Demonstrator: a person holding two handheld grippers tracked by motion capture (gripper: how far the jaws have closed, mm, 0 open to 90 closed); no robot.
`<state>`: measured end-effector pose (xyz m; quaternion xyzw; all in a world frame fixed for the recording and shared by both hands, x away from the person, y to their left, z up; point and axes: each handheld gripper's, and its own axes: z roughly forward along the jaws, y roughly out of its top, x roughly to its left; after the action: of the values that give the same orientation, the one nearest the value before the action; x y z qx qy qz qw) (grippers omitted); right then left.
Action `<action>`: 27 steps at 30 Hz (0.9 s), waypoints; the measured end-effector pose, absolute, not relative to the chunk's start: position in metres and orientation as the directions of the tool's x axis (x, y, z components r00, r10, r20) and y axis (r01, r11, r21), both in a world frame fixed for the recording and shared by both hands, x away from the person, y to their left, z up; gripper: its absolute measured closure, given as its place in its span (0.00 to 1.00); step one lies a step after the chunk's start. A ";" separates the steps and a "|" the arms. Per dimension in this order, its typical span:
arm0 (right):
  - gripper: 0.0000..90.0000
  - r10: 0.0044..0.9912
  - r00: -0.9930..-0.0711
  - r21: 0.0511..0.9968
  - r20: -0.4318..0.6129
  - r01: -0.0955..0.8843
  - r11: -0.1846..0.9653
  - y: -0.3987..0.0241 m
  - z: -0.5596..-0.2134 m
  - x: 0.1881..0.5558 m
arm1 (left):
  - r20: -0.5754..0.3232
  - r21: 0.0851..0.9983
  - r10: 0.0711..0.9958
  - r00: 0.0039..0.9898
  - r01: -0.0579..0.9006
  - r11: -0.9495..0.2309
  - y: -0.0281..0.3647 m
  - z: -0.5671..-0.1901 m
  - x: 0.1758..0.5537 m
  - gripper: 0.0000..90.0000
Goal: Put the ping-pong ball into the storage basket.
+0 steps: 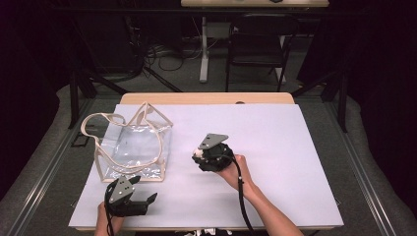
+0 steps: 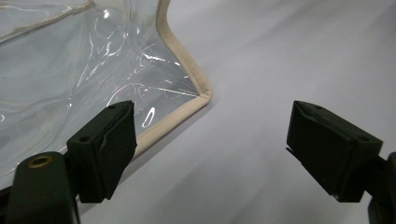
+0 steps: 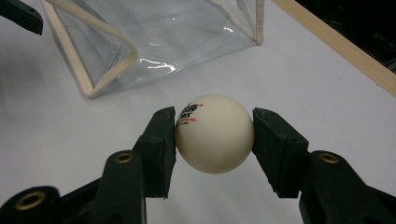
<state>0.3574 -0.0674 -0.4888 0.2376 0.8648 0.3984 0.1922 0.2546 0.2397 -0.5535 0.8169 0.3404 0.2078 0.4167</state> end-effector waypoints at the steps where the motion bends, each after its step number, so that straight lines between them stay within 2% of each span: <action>1: 0.56 0.565 -0.813 0.780 -0.144 0.258 0.570 -0.068 -0.488 0.357 | 0.057 0.822 0.729 0.682 0.382 -0.422 0.240 -0.553 0.255 0.18; 27: 0.56 0.550 -0.820 0.789 -0.157 0.231 0.569 -0.061 -0.470 0.364 | 0.068 0.824 0.718 0.693 0.366 -0.432 0.240 -0.553 0.253 0.18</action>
<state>0.3638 -0.0611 -0.4700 0.2261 0.8637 0.4052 0.1967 0.2533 0.2401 -0.5525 0.8196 0.3307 0.2101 0.4181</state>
